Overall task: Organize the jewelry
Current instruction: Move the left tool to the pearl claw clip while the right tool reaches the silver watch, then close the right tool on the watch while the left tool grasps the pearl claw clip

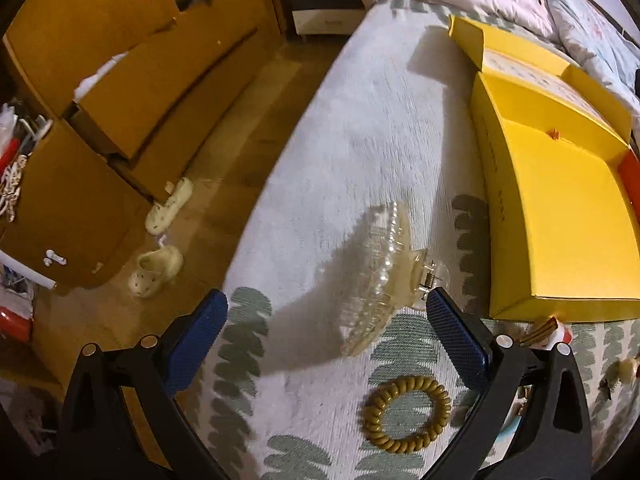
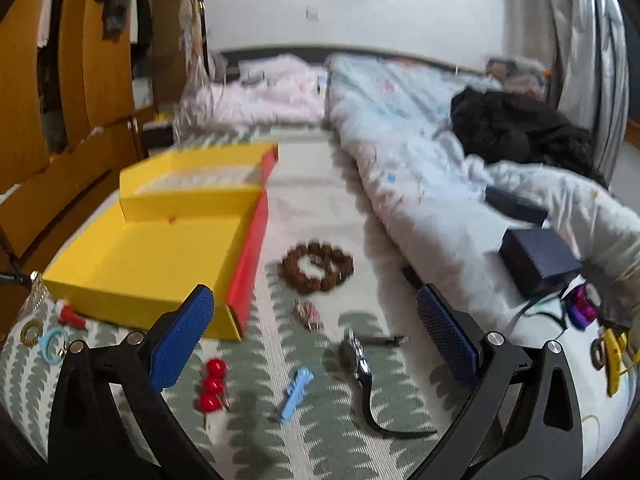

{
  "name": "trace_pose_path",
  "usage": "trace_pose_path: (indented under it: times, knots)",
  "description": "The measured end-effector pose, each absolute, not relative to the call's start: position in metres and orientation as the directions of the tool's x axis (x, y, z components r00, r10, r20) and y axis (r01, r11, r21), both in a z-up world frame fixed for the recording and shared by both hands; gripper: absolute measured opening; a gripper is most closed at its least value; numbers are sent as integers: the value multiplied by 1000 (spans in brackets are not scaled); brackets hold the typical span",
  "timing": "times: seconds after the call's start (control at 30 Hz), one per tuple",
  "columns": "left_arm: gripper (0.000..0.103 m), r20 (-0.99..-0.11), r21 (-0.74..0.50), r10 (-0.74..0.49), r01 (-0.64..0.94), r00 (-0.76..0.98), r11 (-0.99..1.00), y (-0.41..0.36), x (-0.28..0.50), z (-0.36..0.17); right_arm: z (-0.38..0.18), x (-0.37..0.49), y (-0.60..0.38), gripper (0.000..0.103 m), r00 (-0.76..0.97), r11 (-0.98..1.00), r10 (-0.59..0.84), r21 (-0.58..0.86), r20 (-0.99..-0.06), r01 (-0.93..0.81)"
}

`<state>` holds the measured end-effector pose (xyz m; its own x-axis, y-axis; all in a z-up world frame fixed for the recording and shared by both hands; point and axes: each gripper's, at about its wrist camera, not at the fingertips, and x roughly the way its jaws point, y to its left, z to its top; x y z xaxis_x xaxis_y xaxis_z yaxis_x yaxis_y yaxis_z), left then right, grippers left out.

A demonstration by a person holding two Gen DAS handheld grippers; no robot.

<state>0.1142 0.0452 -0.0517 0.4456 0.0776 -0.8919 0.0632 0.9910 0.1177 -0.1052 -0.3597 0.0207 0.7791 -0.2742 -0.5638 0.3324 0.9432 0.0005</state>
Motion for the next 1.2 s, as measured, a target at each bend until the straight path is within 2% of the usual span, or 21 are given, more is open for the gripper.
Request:
trace_pose_path:
  times: [0.13,0.27,0.4,0.43,0.53,0.67,0.83,1.2]
  knots:
    - [99,-901,90,50,75,431,993,43,117,-52,9,-100,-387,100,726,927,-206,107,-656,359]
    - [99,-921,31,0,74,391,997,46,123,-54,-2,-97,-409,99,710,907,-133,204,-691,369]
    - [99,-932,8,-13,55,363,998,49,130,-58,-8,-86,-409,83,661,926,-196,85,-724,368]
    - [99,-933,6,-11,47,360,999,52,130,-59,-14,-82,-412,72,643,927,-185,86,-744,365]
    - [99,-933,-16,-27,34,359,999,57,133,-57,-39,-66,-419,53,561,924,-100,133,-822,360]
    - [99,-936,-33,-43,34,348,999,59,136,-58,-55,-57,-422,44,499,915,-70,144,-864,377]
    - [99,-943,-25,-39,48,330,999,53,139,-62,-63,-51,-426,26,455,900,-52,155,-889,406]
    - [96,-946,-48,-61,47,319,998,54,142,-67,-71,-51,-430,18,424,888,-57,149,-904,435]
